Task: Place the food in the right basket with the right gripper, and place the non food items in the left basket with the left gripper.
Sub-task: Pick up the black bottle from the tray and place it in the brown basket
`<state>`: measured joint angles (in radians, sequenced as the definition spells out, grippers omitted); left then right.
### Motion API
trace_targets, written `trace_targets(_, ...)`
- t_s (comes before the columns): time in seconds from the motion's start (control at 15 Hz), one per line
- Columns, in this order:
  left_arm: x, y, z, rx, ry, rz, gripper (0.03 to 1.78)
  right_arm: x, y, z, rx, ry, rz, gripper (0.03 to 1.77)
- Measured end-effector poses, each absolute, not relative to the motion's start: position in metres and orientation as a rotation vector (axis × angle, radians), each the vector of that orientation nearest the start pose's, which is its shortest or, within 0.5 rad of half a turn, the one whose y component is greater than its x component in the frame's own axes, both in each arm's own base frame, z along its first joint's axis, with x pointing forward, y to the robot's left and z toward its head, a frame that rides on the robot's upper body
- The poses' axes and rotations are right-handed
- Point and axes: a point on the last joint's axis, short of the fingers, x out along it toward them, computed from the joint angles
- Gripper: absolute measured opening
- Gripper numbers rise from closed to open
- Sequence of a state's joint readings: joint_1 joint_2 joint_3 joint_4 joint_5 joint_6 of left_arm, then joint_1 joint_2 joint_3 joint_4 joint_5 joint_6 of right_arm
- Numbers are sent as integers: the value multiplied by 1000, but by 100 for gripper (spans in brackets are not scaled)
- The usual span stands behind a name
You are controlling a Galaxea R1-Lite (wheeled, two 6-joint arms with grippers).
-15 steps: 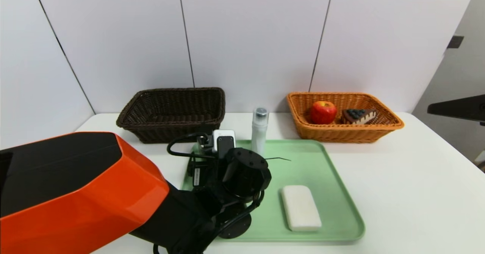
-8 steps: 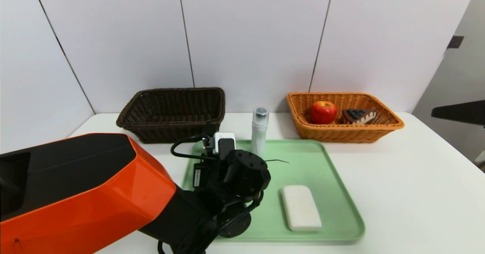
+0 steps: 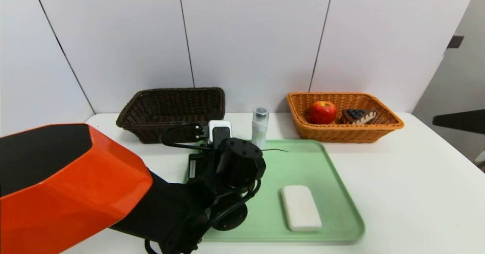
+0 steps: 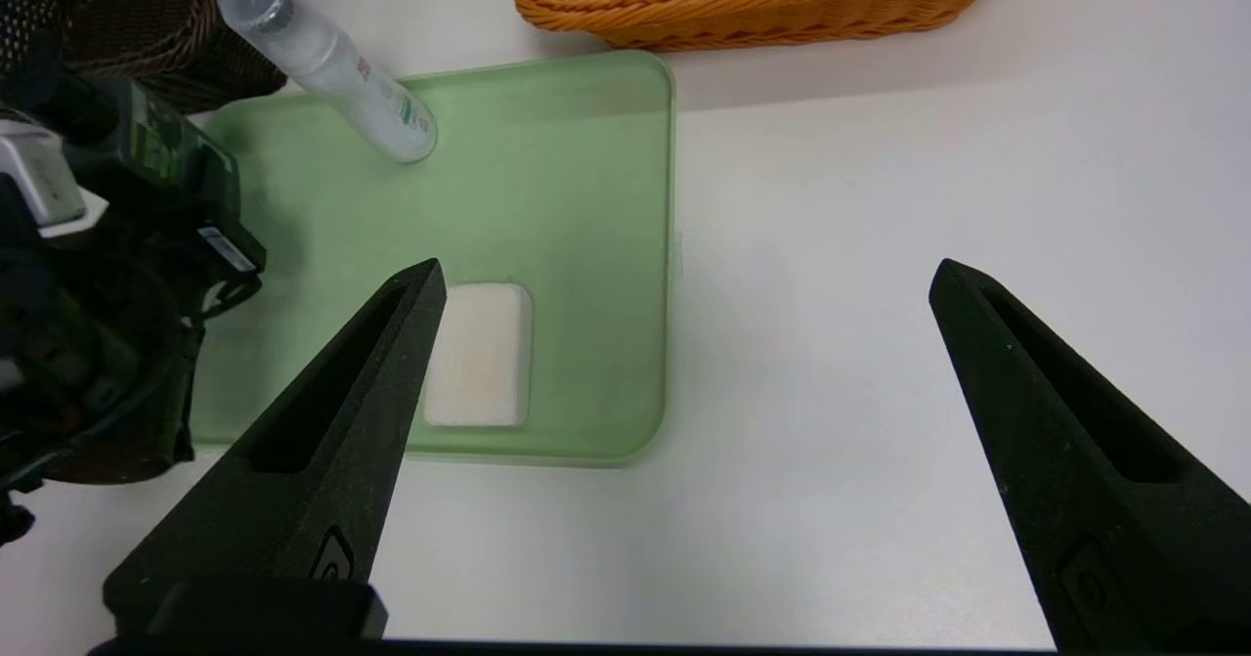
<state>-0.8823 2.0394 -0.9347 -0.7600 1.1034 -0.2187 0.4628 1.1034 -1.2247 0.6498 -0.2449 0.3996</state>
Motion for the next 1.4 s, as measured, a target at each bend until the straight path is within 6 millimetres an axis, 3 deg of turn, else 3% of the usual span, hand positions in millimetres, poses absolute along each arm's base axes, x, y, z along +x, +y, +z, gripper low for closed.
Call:
trace_targets(0.53, 216, -236, 217, 24, 89, 145, 60, 100, 43, 301, 198, 554, 96, 171)
trace_targets(0.67, 222, -219, 236, 13, 93, 151, 60, 98, 42, 301, 199, 551, 93, 171)
trace_targets(0.87, 249, -182, 246, -33, 97, 173, 60, 95, 40, 302, 200, 548, 88, 171)
trace_targets(1.2, 301, -112, 234, -100, 201, 137, 60, 96, 40, 301, 203, 548, 89, 171)
trace_targets(1.4, 327, -85, 227, -156, 235, 113, 60, 96, 40, 301, 201, 553, 88, 171)
